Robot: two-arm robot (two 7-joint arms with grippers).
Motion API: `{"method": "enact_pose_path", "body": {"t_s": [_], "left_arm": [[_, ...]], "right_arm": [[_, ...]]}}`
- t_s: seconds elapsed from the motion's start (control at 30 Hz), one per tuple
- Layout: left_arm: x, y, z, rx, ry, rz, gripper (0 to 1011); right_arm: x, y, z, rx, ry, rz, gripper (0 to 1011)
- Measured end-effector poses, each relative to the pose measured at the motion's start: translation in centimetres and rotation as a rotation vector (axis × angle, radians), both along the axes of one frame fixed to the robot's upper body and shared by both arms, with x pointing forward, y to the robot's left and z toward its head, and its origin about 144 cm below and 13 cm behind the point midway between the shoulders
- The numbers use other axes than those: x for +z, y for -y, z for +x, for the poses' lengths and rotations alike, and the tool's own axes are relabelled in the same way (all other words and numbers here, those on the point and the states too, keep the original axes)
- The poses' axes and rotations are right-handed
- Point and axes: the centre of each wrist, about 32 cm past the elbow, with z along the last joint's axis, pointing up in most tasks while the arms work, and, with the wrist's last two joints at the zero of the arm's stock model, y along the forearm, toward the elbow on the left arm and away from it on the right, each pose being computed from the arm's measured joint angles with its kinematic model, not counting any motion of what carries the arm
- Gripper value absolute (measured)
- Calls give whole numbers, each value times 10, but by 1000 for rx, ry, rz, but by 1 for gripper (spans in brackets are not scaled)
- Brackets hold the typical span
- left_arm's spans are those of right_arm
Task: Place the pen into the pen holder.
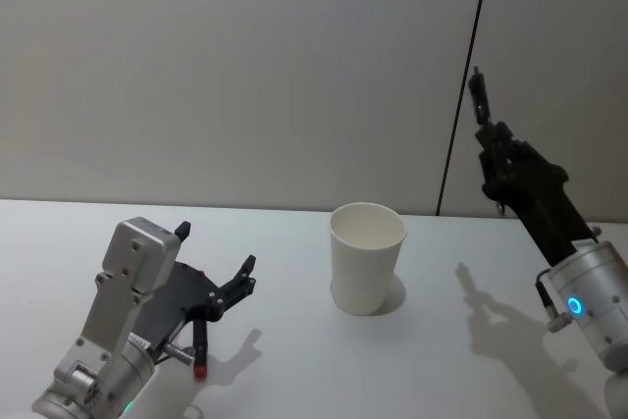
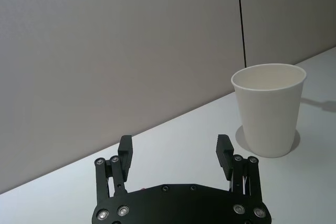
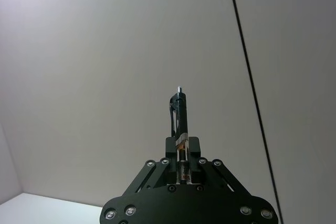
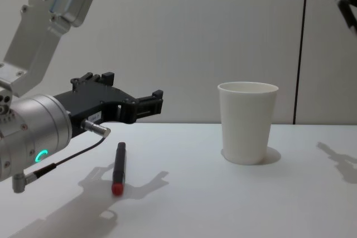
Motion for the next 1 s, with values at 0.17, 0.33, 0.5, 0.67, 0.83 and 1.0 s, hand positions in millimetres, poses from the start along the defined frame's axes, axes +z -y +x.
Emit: {"method": "enact_pose_path", "body": {"t_s": [0.17, 0.33, 0.5, 0.67, 0.83, 1.0], "left_arm": [[0, 0, 0, 0, 0, 0, 1004], [0, 0, 0, 0, 0, 0, 1003], [0, 0, 0, 0, 0, 0, 1003], [0, 0, 0, 0, 0, 0, 1003], [0, 0, 0, 0, 0, 0, 1003], [0, 0, 0, 0, 0, 0, 1003]], "right_arm": [[0, -5, 6, 31, -2, -1, 134], [-2, -12, 13, 60, -7, -2, 134], [-5, -19, 19, 79, 0, -1, 134], [-10, -29, 27, 92, 17, 3, 134], [-15, -38, 34, 99, 38, 0, 134], [-20, -45, 39, 100, 57, -11, 134]]}}
